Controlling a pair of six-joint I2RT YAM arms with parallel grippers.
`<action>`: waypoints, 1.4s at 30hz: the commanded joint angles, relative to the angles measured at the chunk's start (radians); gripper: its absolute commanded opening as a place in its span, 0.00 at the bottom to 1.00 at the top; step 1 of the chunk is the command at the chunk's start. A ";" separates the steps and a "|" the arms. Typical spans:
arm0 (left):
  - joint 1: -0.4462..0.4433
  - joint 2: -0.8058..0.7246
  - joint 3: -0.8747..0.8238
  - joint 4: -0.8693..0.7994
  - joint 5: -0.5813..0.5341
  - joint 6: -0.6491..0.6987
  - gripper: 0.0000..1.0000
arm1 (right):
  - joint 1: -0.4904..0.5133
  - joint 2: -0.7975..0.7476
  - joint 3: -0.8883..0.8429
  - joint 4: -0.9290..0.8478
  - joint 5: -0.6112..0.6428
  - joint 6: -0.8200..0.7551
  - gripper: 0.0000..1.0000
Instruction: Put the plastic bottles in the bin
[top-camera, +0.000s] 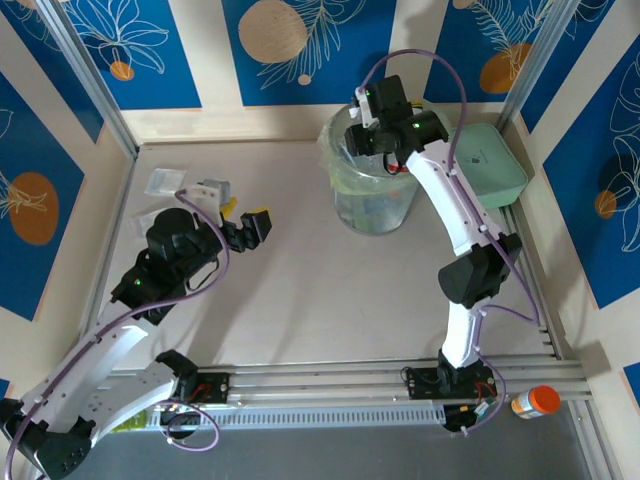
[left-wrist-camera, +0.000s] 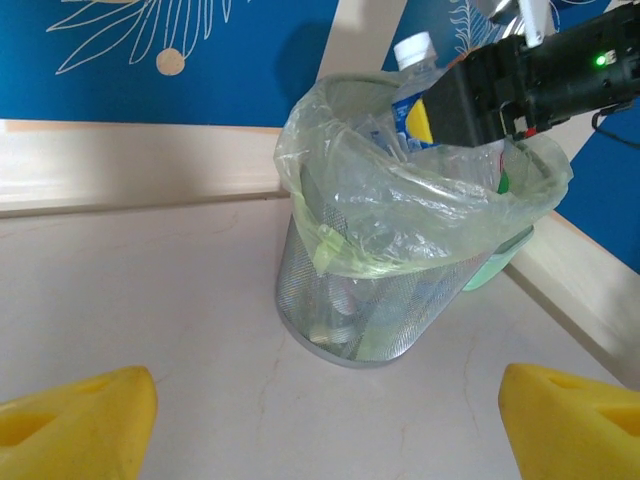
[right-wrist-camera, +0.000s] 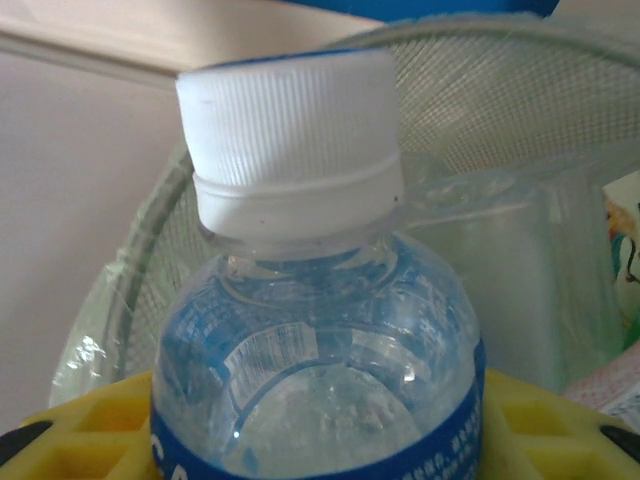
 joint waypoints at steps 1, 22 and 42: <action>-0.007 -0.008 -0.006 0.029 -0.008 0.003 0.88 | -0.009 0.026 0.004 -0.035 0.058 -0.012 0.42; -0.006 -0.012 -0.005 0.014 -0.032 0.008 0.89 | 0.018 0.030 0.166 -0.063 0.185 -0.019 0.67; -0.007 -0.009 -0.005 0.005 -0.054 0.006 0.88 | -0.027 0.034 -0.006 -0.090 0.084 0.106 0.35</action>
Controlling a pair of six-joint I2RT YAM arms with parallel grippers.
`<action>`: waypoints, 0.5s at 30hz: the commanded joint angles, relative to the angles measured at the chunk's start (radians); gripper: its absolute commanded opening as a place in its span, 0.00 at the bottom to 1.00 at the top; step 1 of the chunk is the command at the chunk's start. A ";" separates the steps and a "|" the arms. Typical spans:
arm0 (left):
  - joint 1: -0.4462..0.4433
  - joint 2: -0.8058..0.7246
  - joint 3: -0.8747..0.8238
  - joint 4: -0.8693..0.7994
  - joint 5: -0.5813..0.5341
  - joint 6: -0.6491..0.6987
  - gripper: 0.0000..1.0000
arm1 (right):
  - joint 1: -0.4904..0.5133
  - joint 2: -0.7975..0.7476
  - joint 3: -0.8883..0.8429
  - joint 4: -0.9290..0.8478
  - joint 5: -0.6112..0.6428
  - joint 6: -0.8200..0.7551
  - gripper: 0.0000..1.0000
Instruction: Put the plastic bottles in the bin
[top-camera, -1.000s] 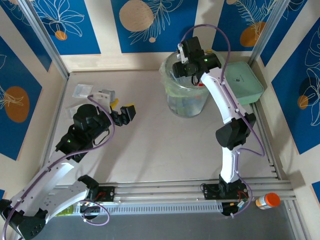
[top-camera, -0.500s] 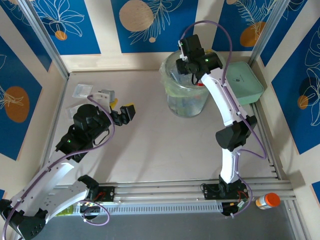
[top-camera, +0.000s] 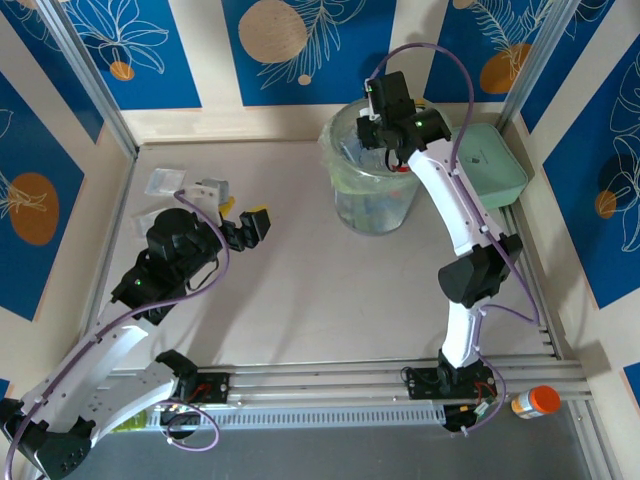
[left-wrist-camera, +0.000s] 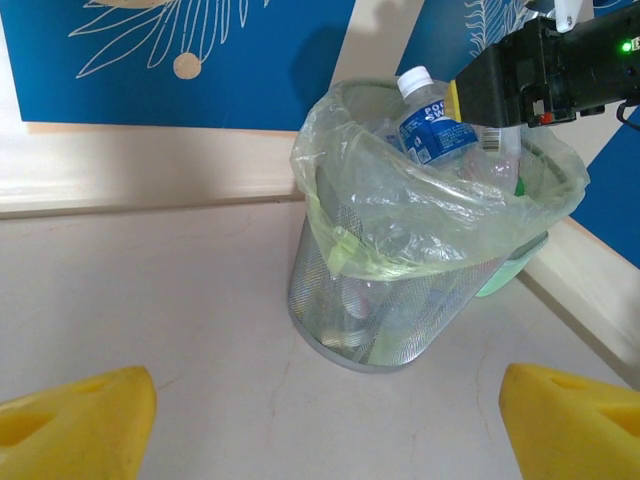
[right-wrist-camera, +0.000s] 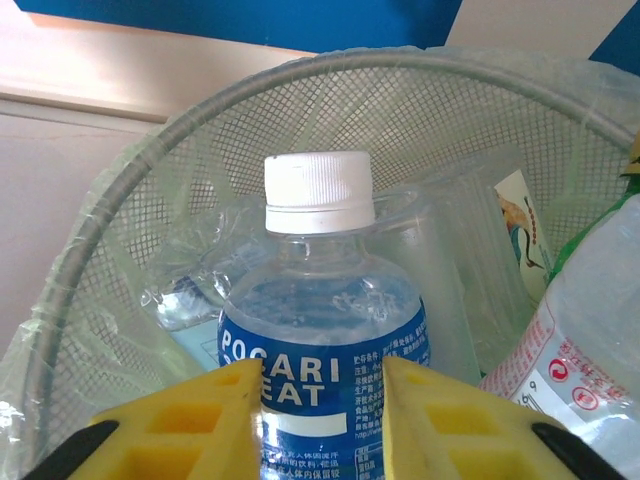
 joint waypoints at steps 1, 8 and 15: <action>-0.007 -0.010 -0.002 0.001 -0.029 0.006 0.87 | -0.013 0.018 -0.036 -0.104 -0.026 0.032 0.36; -0.005 -0.007 -0.003 0.004 -0.037 0.009 0.87 | -0.004 -0.125 -0.039 -0.061 -0.078 0.064 0.46; -0.003 0.006 -0.005 0.001 -0.064 0.013 0.88 | -0.101 -0.339 -0.279 0.079 -0.299 0.130 0.58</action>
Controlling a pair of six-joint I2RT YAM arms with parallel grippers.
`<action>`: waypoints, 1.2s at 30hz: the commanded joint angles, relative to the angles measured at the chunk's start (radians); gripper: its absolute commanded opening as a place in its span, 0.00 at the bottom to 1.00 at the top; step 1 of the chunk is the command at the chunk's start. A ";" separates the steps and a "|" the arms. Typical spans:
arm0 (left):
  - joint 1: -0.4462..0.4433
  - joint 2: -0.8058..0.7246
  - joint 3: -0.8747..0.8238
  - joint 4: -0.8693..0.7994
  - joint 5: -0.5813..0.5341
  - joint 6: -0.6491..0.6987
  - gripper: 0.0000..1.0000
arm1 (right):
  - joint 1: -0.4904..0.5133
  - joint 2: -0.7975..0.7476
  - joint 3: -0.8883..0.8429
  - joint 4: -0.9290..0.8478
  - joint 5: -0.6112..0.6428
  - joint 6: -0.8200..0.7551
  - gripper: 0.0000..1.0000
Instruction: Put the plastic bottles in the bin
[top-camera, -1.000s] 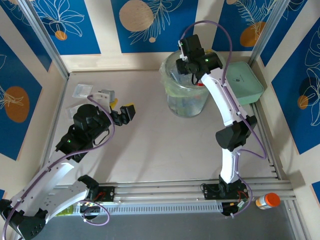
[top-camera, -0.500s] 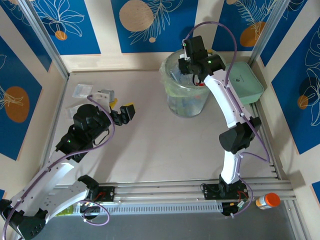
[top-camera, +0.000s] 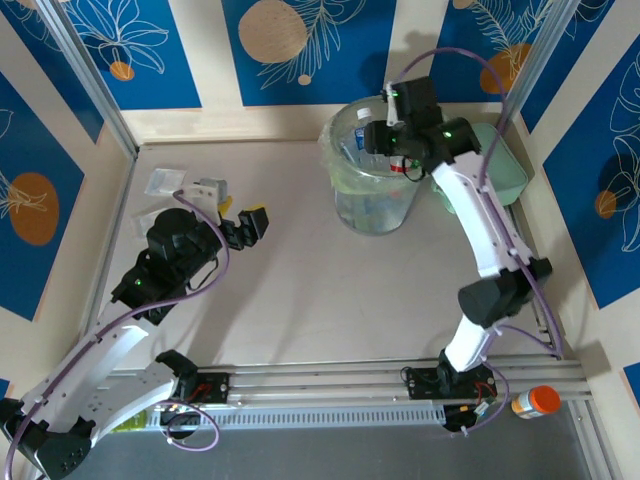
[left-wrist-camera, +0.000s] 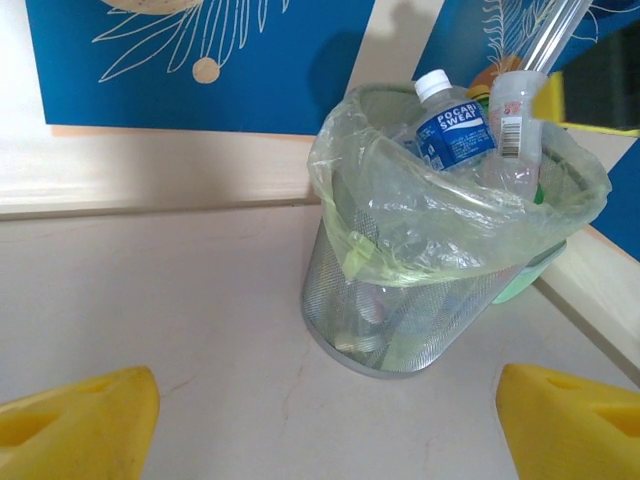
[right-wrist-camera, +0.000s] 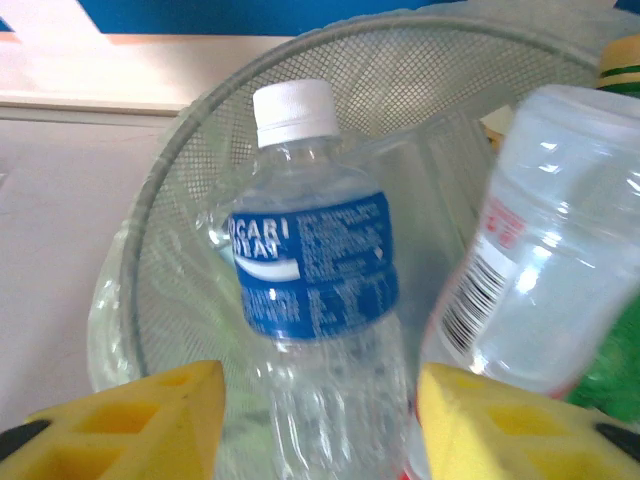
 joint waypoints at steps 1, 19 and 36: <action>-0.003 0.006 -0.005 0.003 -0.020 0.013 0.88 | -0.058 -0.144 -0.142 0.117 -0.157 0.050 0.59; -0.011 -0.056 -0.042 0.044 -0.097 0.128 0.99 | 0.068 -0.847 -0.939 0.551 -0.067 -0.263 0.99; 0.174 0.371 -0.464 0.897 -0.420 0.567 0.99 | -0.160 -0.617 -1.708 1.584 -0.016 -0.263 0.99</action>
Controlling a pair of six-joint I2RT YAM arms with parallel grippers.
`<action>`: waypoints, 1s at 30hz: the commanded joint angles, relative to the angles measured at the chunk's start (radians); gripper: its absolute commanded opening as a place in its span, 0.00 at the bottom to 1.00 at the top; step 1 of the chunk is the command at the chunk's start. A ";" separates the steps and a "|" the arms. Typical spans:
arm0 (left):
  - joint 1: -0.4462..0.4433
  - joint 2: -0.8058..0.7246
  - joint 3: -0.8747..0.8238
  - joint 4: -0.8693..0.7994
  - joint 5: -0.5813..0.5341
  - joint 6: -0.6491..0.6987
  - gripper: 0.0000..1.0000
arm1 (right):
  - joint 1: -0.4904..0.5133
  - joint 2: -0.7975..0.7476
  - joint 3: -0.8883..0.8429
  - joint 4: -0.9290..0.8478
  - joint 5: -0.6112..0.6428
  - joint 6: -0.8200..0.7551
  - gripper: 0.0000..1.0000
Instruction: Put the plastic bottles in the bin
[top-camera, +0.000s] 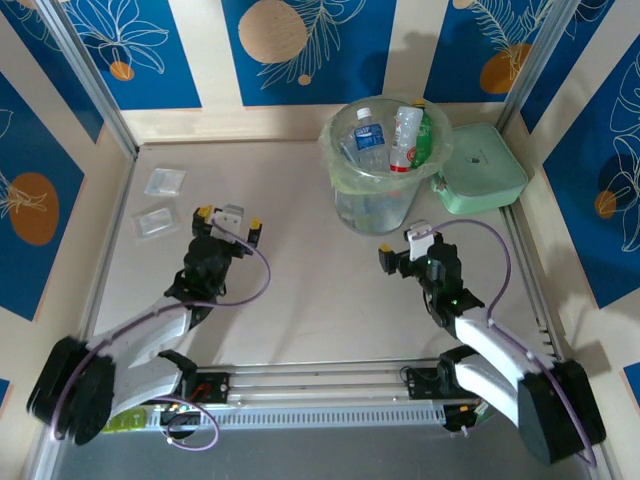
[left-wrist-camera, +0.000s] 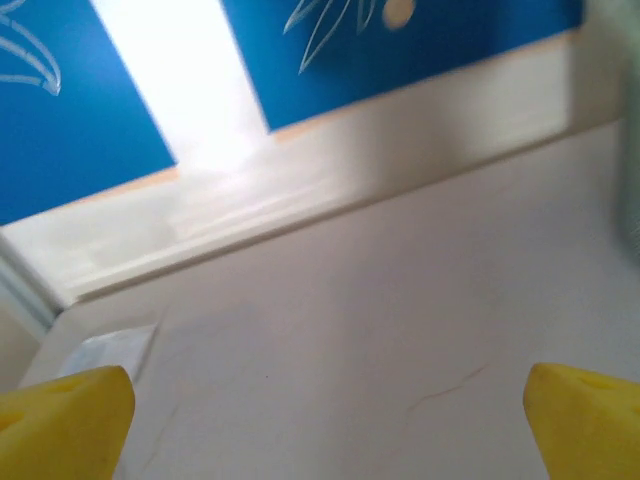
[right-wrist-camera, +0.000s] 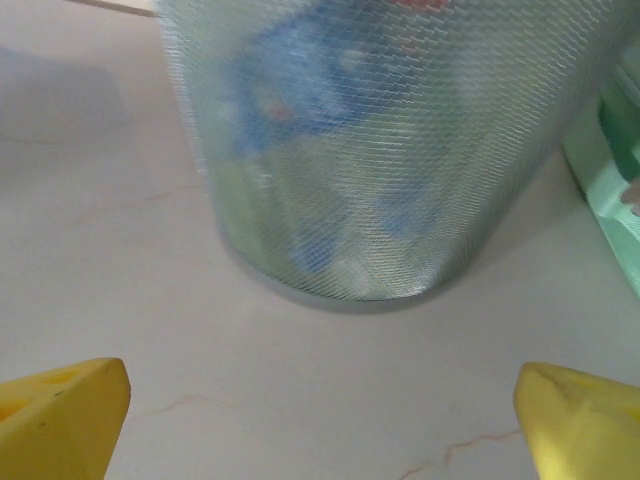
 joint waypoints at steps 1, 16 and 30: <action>0.093 0.112 0.023 0.081 -0.105 -0.030 0.99 | -0.087 0.110 0.046 0.230 0.007 0.023 0.99; 0.439 0.424 -0.187 0.551 0.335 -0.242 0.99 | -0.272 0.506 0.089 0.434 -0.299 0.104 0.99; 0.400 0.425 -0.035 0.282 0.426 -0.147 0.99 | -0.263 0.530 0.131 0.388 -0.231 0.121 0.99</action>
